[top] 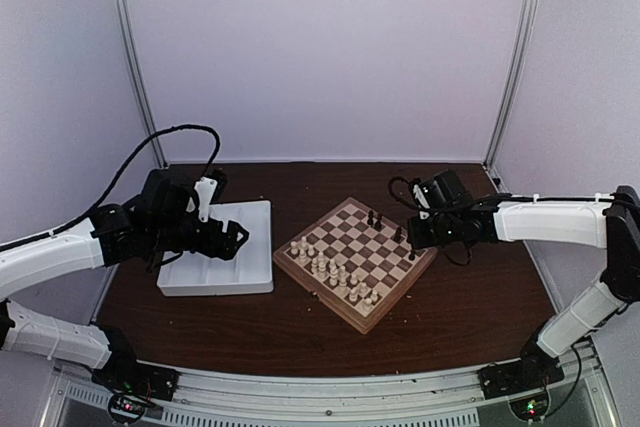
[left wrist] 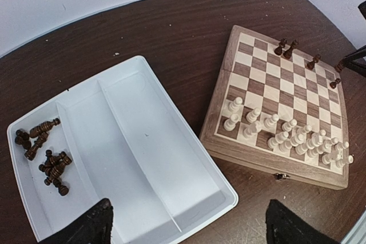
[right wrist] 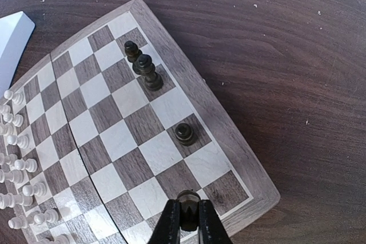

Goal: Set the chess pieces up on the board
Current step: Place the chess piece on the chessboard, then pick up the chess piece from the storage box.

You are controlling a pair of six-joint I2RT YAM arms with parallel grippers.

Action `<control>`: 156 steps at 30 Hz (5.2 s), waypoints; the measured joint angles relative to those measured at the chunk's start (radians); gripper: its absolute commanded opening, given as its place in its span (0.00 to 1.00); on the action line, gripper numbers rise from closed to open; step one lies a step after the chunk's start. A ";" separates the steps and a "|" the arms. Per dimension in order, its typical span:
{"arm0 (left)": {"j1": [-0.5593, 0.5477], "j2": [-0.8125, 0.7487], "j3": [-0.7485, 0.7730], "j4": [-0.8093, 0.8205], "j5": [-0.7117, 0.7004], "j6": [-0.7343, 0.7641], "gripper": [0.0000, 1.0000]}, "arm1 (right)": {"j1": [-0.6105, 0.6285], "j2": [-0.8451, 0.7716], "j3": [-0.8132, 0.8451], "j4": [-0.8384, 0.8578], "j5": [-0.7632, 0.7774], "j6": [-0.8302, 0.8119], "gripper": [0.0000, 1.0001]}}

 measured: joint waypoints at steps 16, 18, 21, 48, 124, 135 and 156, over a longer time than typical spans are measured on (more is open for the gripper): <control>0.000 0.000 0.000 0.000 -0.005 0.000 0.92 | -0.006 0.095 0.000 0.051 0.011 0.002 0.05; 0.000 0.000 0.000 0.000 -0.005 0.000 0.92 | -0.009 0.108 0.000 0.059 0.013 0.002 0.05; 0.000 0.000 0.000 0.000 -0.005 -0.001 0.92 | -0.013 0.128 0.002 0.062 0.019 -0.001 0.05; 0.000 0.019 0.000 0.000 -0.019 0.000 0.92 | -0.034 0.196 0.049 0.093 0.034 -0.013 0.10; 0.452 0.551 0.154 -0.121 -0.058 -0.288 0.40 | -0.034 -0.182 -0.035 0.019 -0.074 -0.028 0.35; 0.469 0.639 0.174 -0.100 -0.068 -0.306 0.35 | -0.034 -0.182 -0.035 0.030 -0.080 -0.028 0.35; 0.481 0.444 0.135 -0.120 -0.112 -0.301 0.14 | -0.034 -0.182 -0.034 0.031 -0.121 -0.027 0.34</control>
